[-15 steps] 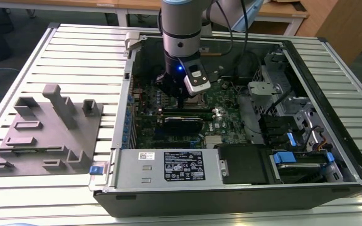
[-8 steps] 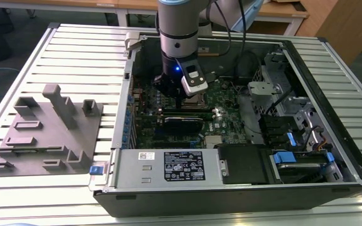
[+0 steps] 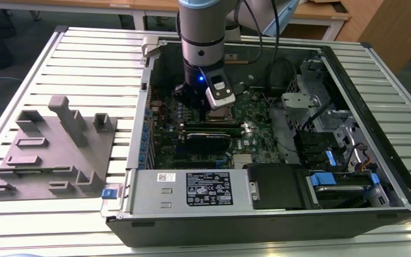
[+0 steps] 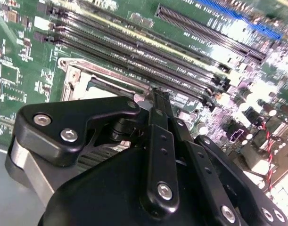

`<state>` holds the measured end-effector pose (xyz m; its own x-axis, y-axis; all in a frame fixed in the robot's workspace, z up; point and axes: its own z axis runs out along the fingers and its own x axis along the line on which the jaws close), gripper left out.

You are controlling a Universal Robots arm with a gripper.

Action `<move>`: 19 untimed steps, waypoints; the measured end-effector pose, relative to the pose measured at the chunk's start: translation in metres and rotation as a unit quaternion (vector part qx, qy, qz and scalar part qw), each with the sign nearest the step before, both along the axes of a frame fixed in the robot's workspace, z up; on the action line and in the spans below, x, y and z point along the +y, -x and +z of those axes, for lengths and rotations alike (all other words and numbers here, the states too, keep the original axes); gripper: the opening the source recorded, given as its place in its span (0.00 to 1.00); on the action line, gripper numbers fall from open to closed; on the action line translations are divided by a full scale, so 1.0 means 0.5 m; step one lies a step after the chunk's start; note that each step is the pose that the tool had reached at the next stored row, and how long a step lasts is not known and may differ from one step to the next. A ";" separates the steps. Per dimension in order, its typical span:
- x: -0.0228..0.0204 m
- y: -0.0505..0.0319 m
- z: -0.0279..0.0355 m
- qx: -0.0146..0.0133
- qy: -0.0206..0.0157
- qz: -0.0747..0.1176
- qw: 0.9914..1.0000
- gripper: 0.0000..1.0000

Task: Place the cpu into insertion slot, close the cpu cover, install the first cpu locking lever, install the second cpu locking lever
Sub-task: 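Install the second cpu locking lever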

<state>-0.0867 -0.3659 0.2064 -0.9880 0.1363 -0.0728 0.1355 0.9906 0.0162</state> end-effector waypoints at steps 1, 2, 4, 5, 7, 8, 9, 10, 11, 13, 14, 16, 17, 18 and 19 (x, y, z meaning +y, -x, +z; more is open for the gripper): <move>0.0000 0.000 0.000 0.000 -0.002 0.000 1.000 0.11; -0.0002 0.001 -0.001 0.000 -0.003 0.000 1.000 0.11; -0.0014 0.002 -0.002 0.000 -0.004 0.000 1.000 0.11; -0.0021 0.002 -0.003 0.000 -0.005 0.000 1.000 0.11; -0.0029 0.003 -0.003 0.000 -0.007 0.000 1.000 0.11; -0.0032 0.004 -0.003 0.000 -0.007 0.000 1.000 0.11; -0.0033 0.004 -0.003 0.000 -0.007 0.000 1.000 0.11; -0.0035 0.004 -0.003 0.000 -0.007 0.000 1.000 0.11; -0.0039 0.004 -0.003 0.000 -0.007 0.000 1.000 0.11; -0.0051 0.004 -0.002 0.000 -0.007 0.000 1.000 0.11; -0.0058 0.004 -0.002 0.000 -0.007 0.000 1.000 0.11; -0.0069 0.004 -0.002 0.000 -0.007 0.000 1.000 0.11; -0.0075 0.004 -0.001 0.000 -0.007 0.000 1.000 0.11; -0.0080 0.004 -0.001 0.000 -0.007 0.000 1.000 0.11; -0.0084 0.004 -0.001 0.000 -0.007 0.000 1.000 0.11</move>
<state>-0.0886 -0.3701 0.2057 -0.9879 0.1375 -0.0716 0.1356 0.9903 0.0310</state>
